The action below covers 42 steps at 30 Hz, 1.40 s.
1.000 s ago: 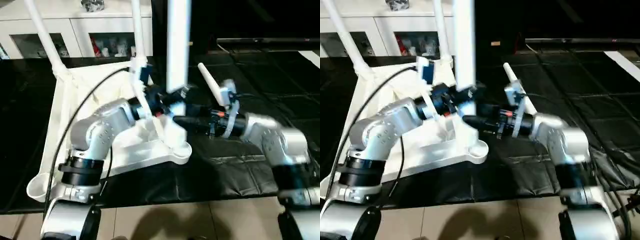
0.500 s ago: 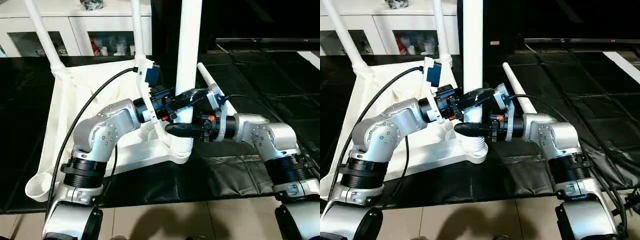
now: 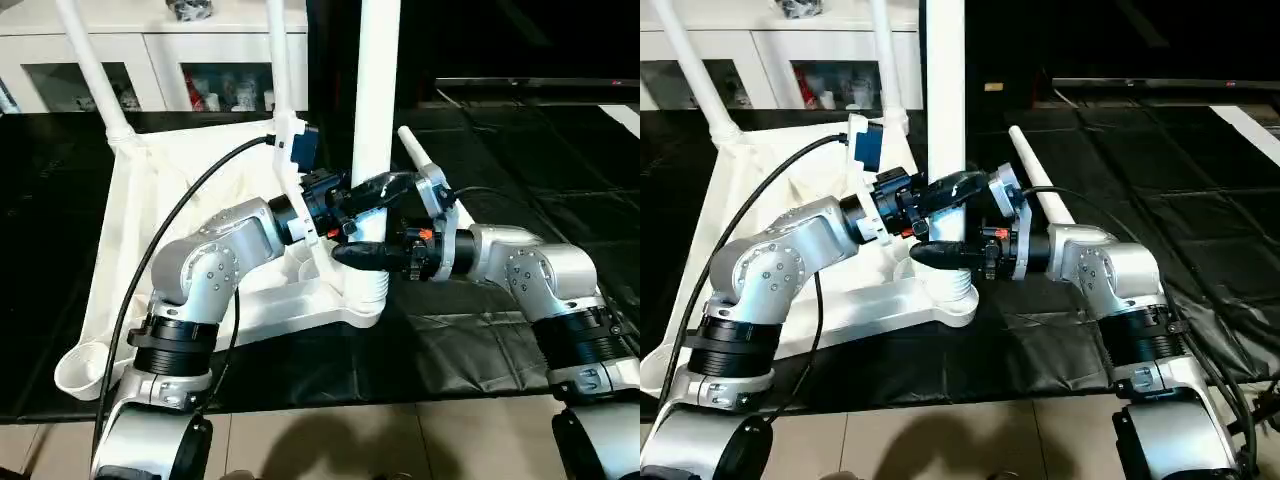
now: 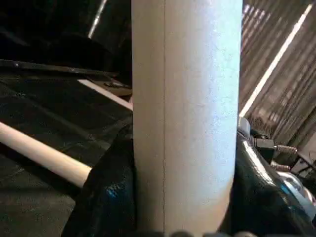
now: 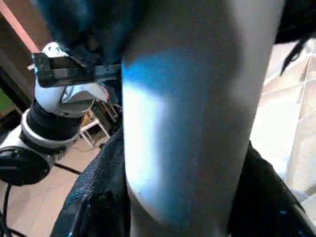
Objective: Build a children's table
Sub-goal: Pick table leg
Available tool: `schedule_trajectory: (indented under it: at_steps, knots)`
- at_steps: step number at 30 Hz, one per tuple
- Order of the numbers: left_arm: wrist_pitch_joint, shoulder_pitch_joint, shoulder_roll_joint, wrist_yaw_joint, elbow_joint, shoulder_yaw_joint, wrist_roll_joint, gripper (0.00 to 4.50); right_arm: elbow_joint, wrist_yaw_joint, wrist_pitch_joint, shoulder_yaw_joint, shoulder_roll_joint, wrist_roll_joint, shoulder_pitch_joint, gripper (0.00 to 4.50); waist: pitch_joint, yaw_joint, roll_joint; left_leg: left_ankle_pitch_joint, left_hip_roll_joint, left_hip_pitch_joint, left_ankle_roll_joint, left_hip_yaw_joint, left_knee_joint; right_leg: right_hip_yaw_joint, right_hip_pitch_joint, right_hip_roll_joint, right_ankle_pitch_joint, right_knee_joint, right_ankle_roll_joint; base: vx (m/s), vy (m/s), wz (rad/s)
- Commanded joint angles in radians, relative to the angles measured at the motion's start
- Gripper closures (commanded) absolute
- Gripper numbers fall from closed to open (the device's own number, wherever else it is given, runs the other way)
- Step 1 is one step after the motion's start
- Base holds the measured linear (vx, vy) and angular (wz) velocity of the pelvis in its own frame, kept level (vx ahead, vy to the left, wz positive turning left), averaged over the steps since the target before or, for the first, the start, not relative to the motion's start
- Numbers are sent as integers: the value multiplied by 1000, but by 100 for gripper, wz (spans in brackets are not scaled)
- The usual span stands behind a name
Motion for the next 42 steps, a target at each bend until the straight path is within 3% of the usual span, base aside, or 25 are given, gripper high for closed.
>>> schedule_trajectory:
  at_steps: [1,3,6,7,10,12,22,23,24,26,30,42]
  knots:
    - [-16,-61,-11,27,-23,51,-38,187,-1,-8,10,30,-3,-25,6,246,-82,1,-20,-93,-16,0,58,20,-53,24,81,-18,-169,-60,-217,0,0,0]
    - [-23,-66,-12,42,-20,52,-26,178,-3,-9,8,32,-4,-28,7,249,-84,3,-15,-91,-16,0,54,18,-53,23,82,-19,-159,-58,-220,0,0,0]
    - [-41,-67,-13,52,-9,43,-2,146,-2,-16,-2,35,-4,-37,5,250,-83,3,-20,-94,-17,-1,57,18,-53,23,83,-18,-160,-59,-214,0,0,0]
    - [-37,-67,-16,54,-9,45,-7,197,-1,-18,-3,35,-4,-38,5,251,-84,4,-18,-83,-16,0,57,19,-52,23,83,-18,-151,-57,-215,0,0,0]
    - [-27,-70,-22,72,-2,50,-9,191,1,-23,-8,33,-3,-41,4,251,-83,3,-18,-89,-17,-1,59,18,-52,23,83,-18,-145,-57,-219,0,0,0]
    - [-24,-72,-23,76,1,53,-8,237,1,-25,-12,32,-3,-42,4,251,-83,4,-19,-91,-18,-1,59,18,-52,23,83,-18,-155,-58,-216,0,0,0]
    - [-42,-84,-10,76,8,43,18,267,12,-37,-75,36,-5,-80,-8,251,-83,3,-16,-98,-17,0,58,18,-52,22,82,-18,-159,-59,-216,0,0,0]
    - [-40,-84,-4,66,-2,36,20,268,13,-27,-59,34,-7,-70,-13,195,-84,3,-17,-98,-16,1,59,18,-52,22,82,-18,-157,-58,-219,0,0,0]
    - [-39,-84,1,61,-7,30,24,268,17,-27,-51,29,-7,-65,-17,181,-84,3,-17,-98,-17,0,59,18,-52,22,82,-17,-153,-57,-220,0,0,0]
    - [-37,-85,14,52,-17,13,38,268,26,-21,-43,21,-9,-57,-28,181,-85,3,-17,-97,-16,0,60,17,-52,22,83,-18,-151,-56,-223,0,0,0]
    - [-32,-87,18,51,-25,2,42,268,35,-6,-60,26,-25,-68,-37,139,-84,3,-17,-99,-17,0,58,18,-51,23,83,-18,-147,-56,-226,0,0,0]
    - [-26,-95,25,34,-30,-10,33,268,46,30,24,43,-36,-49,-54,136,-84,4,-17,-97,-17,-1,59,18,-50,22,83,-18,-153,-55,-227,0,0,0]
